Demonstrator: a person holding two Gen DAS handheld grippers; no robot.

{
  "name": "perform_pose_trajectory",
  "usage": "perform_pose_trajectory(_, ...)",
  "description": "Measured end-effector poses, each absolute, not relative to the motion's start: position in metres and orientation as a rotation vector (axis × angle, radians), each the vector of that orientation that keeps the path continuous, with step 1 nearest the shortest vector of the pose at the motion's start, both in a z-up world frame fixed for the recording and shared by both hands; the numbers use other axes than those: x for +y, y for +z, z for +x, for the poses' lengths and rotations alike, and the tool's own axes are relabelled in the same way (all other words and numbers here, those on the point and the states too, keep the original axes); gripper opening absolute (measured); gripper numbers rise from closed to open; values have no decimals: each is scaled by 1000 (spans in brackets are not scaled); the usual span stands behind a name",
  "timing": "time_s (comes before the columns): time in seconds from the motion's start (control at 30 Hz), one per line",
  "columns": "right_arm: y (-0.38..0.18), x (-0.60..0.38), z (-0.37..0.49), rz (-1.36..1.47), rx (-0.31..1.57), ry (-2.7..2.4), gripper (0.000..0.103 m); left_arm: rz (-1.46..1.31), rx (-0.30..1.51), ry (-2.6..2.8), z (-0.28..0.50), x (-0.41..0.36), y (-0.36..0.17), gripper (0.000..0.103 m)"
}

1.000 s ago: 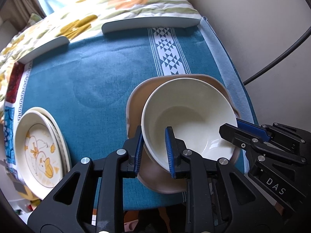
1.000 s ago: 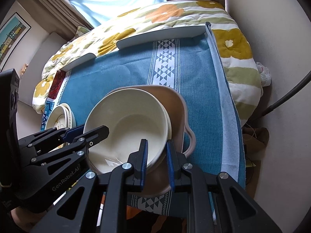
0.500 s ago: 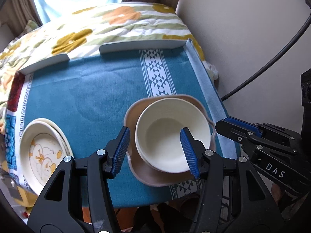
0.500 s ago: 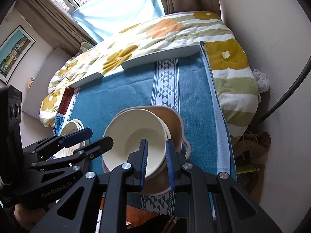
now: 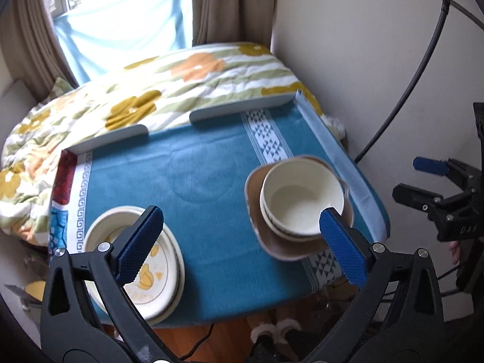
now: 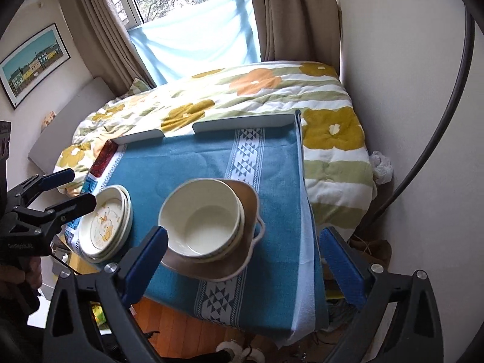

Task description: Organize plates and bowls

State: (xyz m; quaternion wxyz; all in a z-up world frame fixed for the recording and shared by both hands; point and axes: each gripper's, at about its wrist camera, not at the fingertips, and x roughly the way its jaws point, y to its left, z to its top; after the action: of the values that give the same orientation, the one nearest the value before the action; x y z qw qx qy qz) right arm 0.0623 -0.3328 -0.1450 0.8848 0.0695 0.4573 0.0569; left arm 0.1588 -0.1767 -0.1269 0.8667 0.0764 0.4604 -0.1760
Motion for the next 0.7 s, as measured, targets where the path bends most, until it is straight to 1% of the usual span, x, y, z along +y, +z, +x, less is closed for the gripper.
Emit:
perform_pose_trajectory(0.1, -157, -332, 69, 71, 1078, 125, 100, 196, 1047, -380, 162, -177, -152, 103)
perform_pose_trajectory(0.27, -182, -332, 81, -1, 1214, 117, 100, 238, 1180, -430, 175, -186, -191, 102)
perform_pose_trajectory(0.4, -205, -336, 96, 9, 1284, 134, 100, 270, 1254, -465, 186, -196, -216, 102)
perform_pose_trajectory(0.5, -217, -335, 105, 3, 1316, 163, 100, 288, 1286, -484, 194, -201, -228, 98)
perform_pose_trajectory(0.53, -221, -333, 108, -14, 1329, 168, 100, 290, 1299, -489, 197, -203, -232, 95)
perform_pose_trajectory(0.57, -225, -331, 111, -28, 1343, 172, 98, 290, 1316, -494, 200, -204, -236, 89)
perform_pose_trajectory(0.6, -229, -329, 114, -38, 1357, 177, 96, 288, 1334, -499, 203, -205, -240, 86)
perform_pose_trajectory(0.67, -237, -326, 120, -41, 1388, 204, 83, 279, 1369, -511, 209, -206, -247, 77)
perform_pose_trajectory(0.7, -240, -324, 123, -45, 1404, 219, 79, 279, 1384, -517, 213, -207, -250, 75)
